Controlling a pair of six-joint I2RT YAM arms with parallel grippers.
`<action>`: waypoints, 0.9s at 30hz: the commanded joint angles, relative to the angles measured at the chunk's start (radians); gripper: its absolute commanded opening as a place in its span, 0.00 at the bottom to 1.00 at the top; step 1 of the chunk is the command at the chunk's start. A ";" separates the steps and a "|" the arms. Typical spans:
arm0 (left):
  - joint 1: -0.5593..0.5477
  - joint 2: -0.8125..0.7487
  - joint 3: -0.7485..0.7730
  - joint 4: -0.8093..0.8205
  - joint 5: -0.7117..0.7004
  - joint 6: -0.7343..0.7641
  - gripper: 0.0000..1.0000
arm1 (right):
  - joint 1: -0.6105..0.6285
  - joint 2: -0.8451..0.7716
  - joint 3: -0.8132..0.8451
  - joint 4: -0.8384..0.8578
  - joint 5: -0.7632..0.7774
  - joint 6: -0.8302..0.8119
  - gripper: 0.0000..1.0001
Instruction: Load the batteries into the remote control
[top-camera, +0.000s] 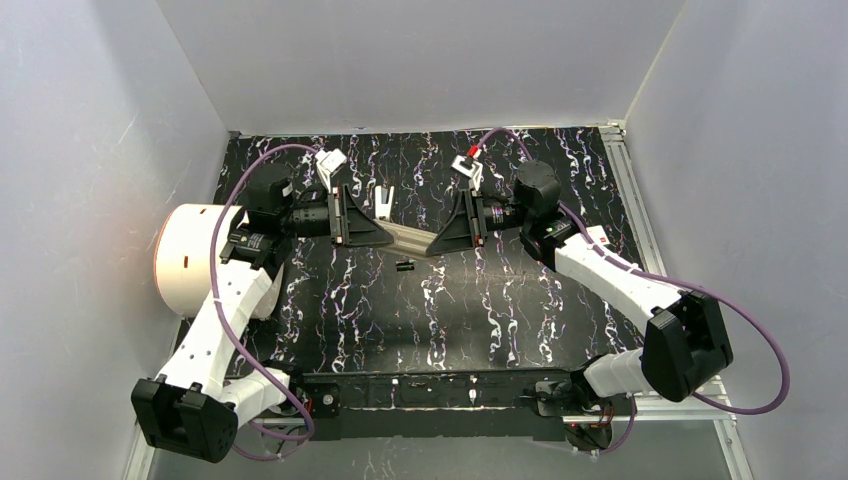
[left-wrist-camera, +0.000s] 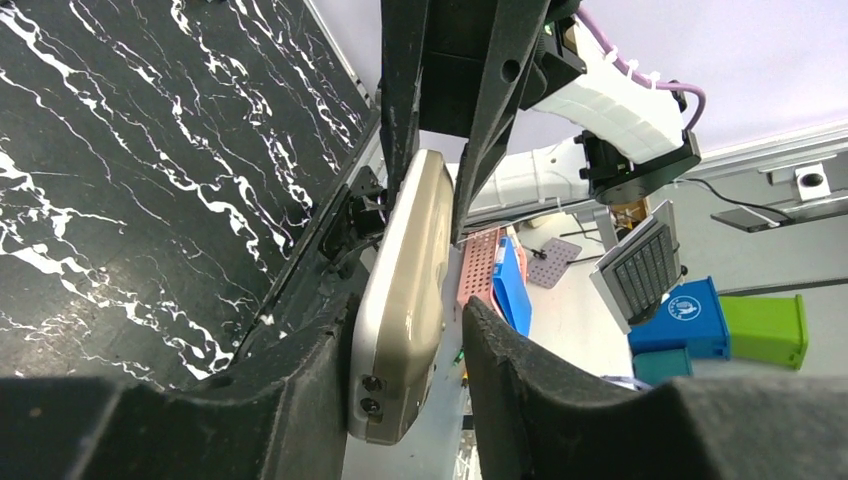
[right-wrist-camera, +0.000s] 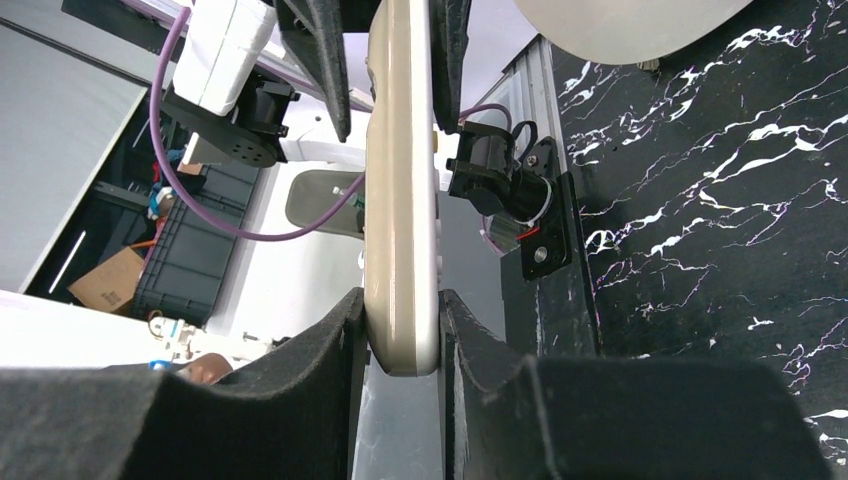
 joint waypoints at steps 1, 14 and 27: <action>0.004 -0.029 -0.030 0.111 0.066 -0.050 0.36 | 0.000 -0.006 0.035 0.018 -0.035 0.003 0.01; 0.005 -0.061 -0.064 0.078 -0.058 0.001 0.00 | -0.022 -0.046 0.069 -0.259 0.185 -0.174 0.74; -0.062 -0.205 -0.501 0.271 -0.494 -0.218 0.00 | 0.004 -0.187 -0.113 -0.463 0.784 -0.049 0.73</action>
